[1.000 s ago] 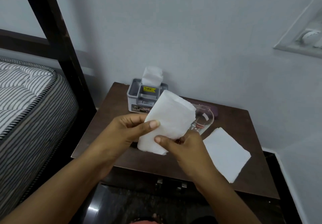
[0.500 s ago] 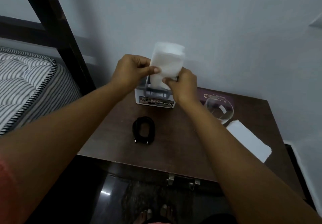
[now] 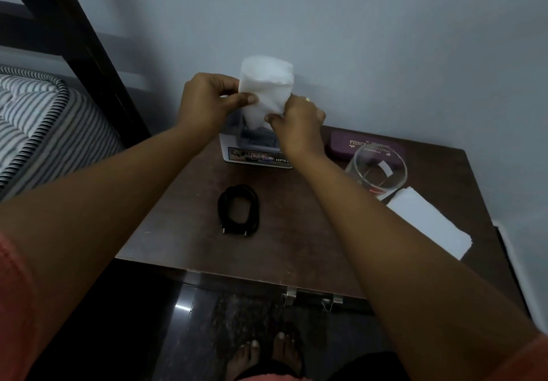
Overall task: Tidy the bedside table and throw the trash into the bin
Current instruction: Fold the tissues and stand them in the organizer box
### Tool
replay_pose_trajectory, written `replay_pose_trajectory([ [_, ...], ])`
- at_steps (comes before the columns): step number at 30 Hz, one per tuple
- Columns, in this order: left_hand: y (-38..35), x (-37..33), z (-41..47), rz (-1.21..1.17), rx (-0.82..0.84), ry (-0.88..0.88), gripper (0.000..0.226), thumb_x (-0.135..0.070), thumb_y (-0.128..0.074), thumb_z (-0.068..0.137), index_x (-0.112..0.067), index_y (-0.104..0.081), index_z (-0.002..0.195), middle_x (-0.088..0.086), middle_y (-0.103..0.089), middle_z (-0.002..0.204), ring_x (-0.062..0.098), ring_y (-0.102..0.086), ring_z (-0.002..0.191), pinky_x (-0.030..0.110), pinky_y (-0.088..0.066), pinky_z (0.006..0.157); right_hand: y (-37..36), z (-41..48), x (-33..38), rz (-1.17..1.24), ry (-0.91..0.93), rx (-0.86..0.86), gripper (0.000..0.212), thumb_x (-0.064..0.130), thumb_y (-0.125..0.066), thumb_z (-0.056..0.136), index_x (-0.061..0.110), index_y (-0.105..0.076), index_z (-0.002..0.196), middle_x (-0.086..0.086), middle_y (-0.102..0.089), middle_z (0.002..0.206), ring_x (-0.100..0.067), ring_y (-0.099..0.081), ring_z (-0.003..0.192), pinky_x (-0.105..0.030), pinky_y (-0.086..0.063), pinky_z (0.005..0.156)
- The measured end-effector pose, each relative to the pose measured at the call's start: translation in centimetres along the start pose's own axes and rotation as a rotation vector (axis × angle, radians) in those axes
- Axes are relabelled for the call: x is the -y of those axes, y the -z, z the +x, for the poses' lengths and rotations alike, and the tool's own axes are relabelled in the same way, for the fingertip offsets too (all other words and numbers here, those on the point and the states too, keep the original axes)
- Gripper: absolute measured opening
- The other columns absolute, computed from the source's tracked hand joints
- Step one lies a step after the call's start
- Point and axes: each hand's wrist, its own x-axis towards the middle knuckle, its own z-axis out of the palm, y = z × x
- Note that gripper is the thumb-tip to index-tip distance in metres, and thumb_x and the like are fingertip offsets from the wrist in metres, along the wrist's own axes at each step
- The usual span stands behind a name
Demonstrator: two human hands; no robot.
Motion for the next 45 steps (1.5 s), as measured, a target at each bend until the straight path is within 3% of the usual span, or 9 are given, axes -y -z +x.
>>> replay_pose_trajectory([
  [2, -0.1, 0.1, -0.1, 0.052, -0.010, -0.004, 0.027, -0.024, -0.075, 0.075, -0.008, -0.073, 0.097, 0.009, -0.073, 0.099, 0.020, -0.067, 0.092, 0.038, -0.053, 0.088, 0.1, -0.1, -0.2, -0.091, 0.017, 0.007, 0.019, 0.019, -0.060, 0.085, 0.012, -0.061, 0.102, -0.009, -0.056, 0.095, -0.032, -0.047, 0.106, -0.029, -0.008, 0.069],
  [4, -0.2, 0.3, -0.1, 0.118, -0.025, -0.030, 0.029, -0.024, -0.074, 0.076, -0.007, -0.073, 0.100, 0.010, -0.072, 0.105, 0.020, -0.066, 0.096, 0.032, -0.052, 0.087, 0.0, -0.1, -0.2, -0.163, 0.038, 0.013, 0.016, 0.018, -0.061, 0.083, 0.016, -0.061, 0.099, -0.003, -0.043, 0.088, -0.032, -0.045, 0.105, -0.030, -0.004, 0.062],
  [6, -0.2, 0.6, -0.2, 0.177, -0.025, -0.050, 0.032, -0.024, -0.074, 0.076, -0.007, -0.072, 0.103, 0.011, -0.071, 0.109, 0.020, -0.065, 0.098, 0.027, -0.049, 0.085, 0.2, 0.0, 0.0, -0.165, 0.035, 0.039, 0.017, 0.014, -0.062, 0.079, 0.019, -0.061, 0.096, -0.001, -0.042, 0.086, -0.030, -0.042, 0.106, -0.031, -0.004, 0.062],
  [12, 0.4, 1.1, 0.8, 0.401, -0.017, -0.088, 0.037, -0.041, -0.071, 0.075, -0.014, -0.072, 0.099, 0.009, -0.069, 0.111, 0.029, -0.058, 0.107, 0.050, -0.044, 0.094, 1.4, 0.1, -0.1, -0.134, -0.012, 0.082, 0.022, 0.022, -0.063, 0.078, 0.023, -0.061, 0.100, 0.000, -0.066, 0.100, -0.026, -0.045, 0.110, -0.036, -0.020, 0.075],
  [19, -0.1, 0.1, 1.3, 0.708, 0.022, -0.223, 0.031, -0.045, -0.065, 0.080, -0.021, -0.072, 0.098, 0.006, -0.067, 0.108, 0.032, -0.048, 0.109, 0.044, -0.032, 0.088, 1.6, -0.1, 0.3, -0.331, 0.046, 0.167, 0.021, 0.020, -0.057, 0.088, 0.007, -0.057, 0.105, -0.015, -0.061, 0.111, -0.036, -0.058, 0.101, -0.032, -0.035, 0.069],
  [25, -0.1, 0.1, 1.6, 0.717, 0.069, -0.200, 0.032, -0.046, -0.066, 0.078, -0.023, -0.073, 0.098, 0.006, -0.067, 0.108, 0.032, -0.046, 0.110, 0.043, -0.031, 0.087, 2.2, -0.2, 0.3, -0.182, -0.031, 0.080, 0.027, 0.030, -0.063, 0.081, 0.015, -0.060, 0.102, -0.010, -0.065, 0.107, -0.034, -0.059, 0.100, -0.031, -0.036, 0.068],
  [31, -0.1, 0.6, 1.4, 0.652, 0.028, -0.159, 0.036, -0.046, -0.067, 0.077, -0.013, -0.070, 0.091, 0.011, -0.066, 0.107, 0.035, -0.051, 0.108, 0.047, -0.041, 0.090, 2.0, 0.1, 0.3, -0.239, 0.006, 0.101, 0.025, 0.030, -0.062, 0.083, 0.017, -0.062, 0.104, -0.008, -0.066, 0.103, -0.032, -0.061, 0.095, -0.030, -0.035, 0.065],
  [45, -0.5, 0.7, 1.8, 0.691, 0.020, -0.105, 0.029, -0.044, -0.068, 0.077, -0.019, -0.071, 0.091, 0.010, -0.066, 0.108, 0.034, -0.052, 0.109, 0.046, -0.038, 0.090, 2.5, 1.0, 0.1, -0.194, 0.004, 0.105, 0.026, 0.034, -0.065, 0.080, 0.021, -0.063, 0.103, -0.005, -0.067, 0.103, -0.030, -0.061, 0.095, -0.028, -0.034, 0.066],
])
